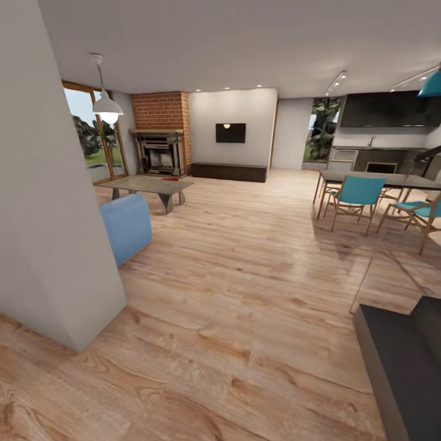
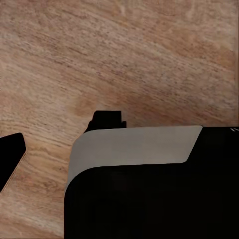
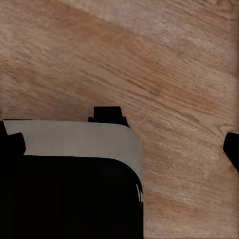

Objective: Move the two storage containers from the living room to the garage. In the garage, place one container on the floor and stack the other container on top of it (either order is fine).

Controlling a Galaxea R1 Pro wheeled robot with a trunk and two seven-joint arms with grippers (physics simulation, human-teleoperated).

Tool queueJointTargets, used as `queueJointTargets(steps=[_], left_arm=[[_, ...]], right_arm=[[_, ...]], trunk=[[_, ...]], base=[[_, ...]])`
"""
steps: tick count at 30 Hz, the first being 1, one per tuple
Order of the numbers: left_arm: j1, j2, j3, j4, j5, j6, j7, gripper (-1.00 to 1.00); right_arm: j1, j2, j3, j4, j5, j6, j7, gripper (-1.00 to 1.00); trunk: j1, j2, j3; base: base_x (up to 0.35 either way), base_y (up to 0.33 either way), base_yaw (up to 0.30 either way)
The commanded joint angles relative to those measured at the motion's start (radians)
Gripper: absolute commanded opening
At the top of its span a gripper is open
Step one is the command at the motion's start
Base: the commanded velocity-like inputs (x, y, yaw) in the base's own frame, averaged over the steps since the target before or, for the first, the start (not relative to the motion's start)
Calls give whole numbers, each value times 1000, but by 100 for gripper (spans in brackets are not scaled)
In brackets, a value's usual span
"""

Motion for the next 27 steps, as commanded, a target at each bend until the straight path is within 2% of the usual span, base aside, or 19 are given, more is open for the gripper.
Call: queueJointTargets(steps=[1, 27], left_arm=[[-1, 0, -7, 1, 5, -4, 3, 100], [-1, 0, -7, 1, 6, -4, 3, 100]], right_arm=[[0, 0, 9, -1, -7, -2, -3, 100], [0, 2, 8, -1, -9, 0, -3, 100]], trunk=[[0, 0, -1], [0, 0, -1]], base=[[323, 0, 0], [323, 0, 0]])
